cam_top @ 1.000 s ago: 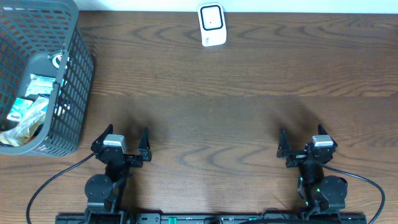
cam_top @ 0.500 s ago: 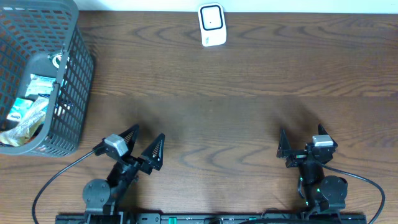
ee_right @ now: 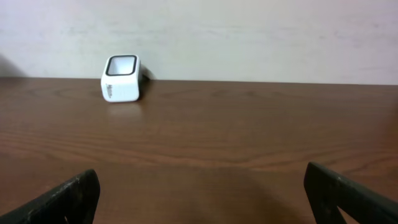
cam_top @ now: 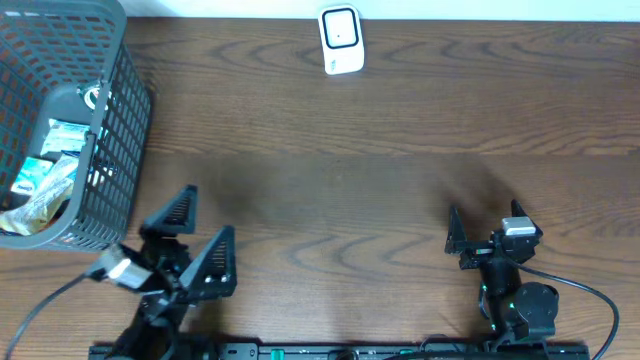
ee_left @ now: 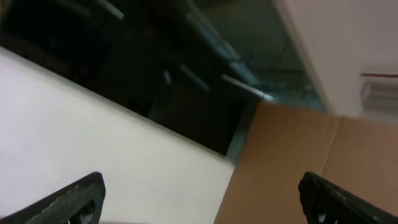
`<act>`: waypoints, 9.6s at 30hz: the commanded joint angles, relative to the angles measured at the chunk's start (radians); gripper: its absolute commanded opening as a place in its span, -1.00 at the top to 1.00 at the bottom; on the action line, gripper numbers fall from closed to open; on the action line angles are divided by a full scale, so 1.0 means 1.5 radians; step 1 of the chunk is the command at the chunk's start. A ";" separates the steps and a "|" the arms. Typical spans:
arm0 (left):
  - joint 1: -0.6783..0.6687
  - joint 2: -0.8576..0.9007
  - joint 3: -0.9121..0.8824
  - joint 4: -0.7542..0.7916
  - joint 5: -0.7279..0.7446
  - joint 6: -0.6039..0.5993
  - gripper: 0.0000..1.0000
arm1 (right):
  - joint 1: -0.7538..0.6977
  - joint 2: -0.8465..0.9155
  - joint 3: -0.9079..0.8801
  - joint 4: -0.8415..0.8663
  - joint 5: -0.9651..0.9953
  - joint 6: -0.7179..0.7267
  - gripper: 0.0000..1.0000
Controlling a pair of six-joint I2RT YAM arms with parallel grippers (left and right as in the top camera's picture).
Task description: Scan the item barcode
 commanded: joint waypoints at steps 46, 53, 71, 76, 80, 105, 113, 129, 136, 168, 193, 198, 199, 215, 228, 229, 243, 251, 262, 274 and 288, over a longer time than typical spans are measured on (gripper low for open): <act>0.388 0.992 0.984 -1.103 -0.429 0.749 -0.96 | -0.006 -0.003 -0.002 -0.002 -0.004 -0.002 -0.98; 0.390 0.992 0.891 -1.062 -0.494 0.825 -0.96 | -0.006 -0.003 -0.002 -0.002 -0.004 -0.002 -0.99; 0.469 1.056 0.890 -1.019 -0.367 0.868 -0.96 | -0.006 -0.003 -0.002 -0.002 -0.004 -0.002 -0.98; 0.476 1.099 0.890 -1.018 -0.352 0.888 -0.97 | -0.006 -0.003 -0.002 -0.002 -0.004 -0.002 -0.98; 0.476 1.145 0.890 -1.018 -0.352 0.888 -0.98 | -0.006 -0.003 -0.002 -0.002 -0.004 -0.002 -0.99; 0.482 1.257 0.890 -0.960 -0.355 0.900 -0.33 | -0.006 -0.003 -0.002 -0.002 -0.004 -0.002 -0.98; 0.484 1.264 0.890 -0.958 -0.354 0.887 0.38 | -0.006 -0.003 -0.002 -0.002 -0.004 -0.002 -0.98; 0.484 1.182 0.895 -0.935 -0.312 0.735 0.86 | -0.006 -0.003 -0.002 -0.002 -0.004 -0.002 -0.99; 0.484 1.019 0.897 -0.844 -0.312 0.577 0.86 | -0.006 -0.003 -0.002 -0.002 -0.004 -0.002 -0.98; 0.476 1.036 0.896 -0.820 -0.264 0.479 -0.96 | -0.006 -0.003 -0.002 -0.002 -0.004 -0.002 -0.98; 0.408 1.317 0.896 -0.805 -0.352 0.512 -0.96 | -0.006 -0.003 -0.002 -0.002 -0.004 -0.002 -0.99; 0.408 1.338 0.896 -0.844 -0.453 0.508 -0.96 | -0.006 -0.003 -0.002 -0.002 -0.004 -0.002 -0.98; 0.409 1.342 0.896 -0.852 -0.453 0.508 -0.96 | -0.006 -0.003 -0.002 -0.002 -0.004 -0.002 -0.98; 0.408 1.332 0.894 -0.882 -0.443 0.508 0.85 | -0.006 -0.003 -0.002 -0.002 -0.004 -0.002 -0.99; 0.408 1.077 0.906 -0.839 -0.443 0.371 0.85 | -0.006 -0.003 -0.002 -0.002 -0.004 -0.002 -0.98; 0.408 1.052 0.906 -0.832 -0.442 0.369 0.85 | -0.006 -0.003 -0.002 -0.002 -0.004 -0.002 -0.99; 0.368 0.786 0.906 -0.706 -0.132 0.221 0.85 | -0.006 -0.003 -0.002 -0.002 -0.004 -0.002 -0.99; 0.171 0.774 0.906 -0.715 -0.051 0.139 0.85 | -0.006 -0.003 -0.002 -0.002 -0.004 -0.002 -0.99; -0.110 0.861 0.906 -0.838 -0.079 0.201 0.86 | -0.006 -0.003 -0.002 -0.002 -0.004 -0.002 -0.98; -0.267 1.102 0.905 -0.840 -0.159 0.194 0.85 | -0.006 -0.003 -0.002 -0.002 -0.004 -0.002 -0.98; -0.331 1.247 0.906 -0.762 -0.218 0.194 -0.09 | -0.006 -0.003 -0.002 -0.002 -0.004 -0.002 -0.98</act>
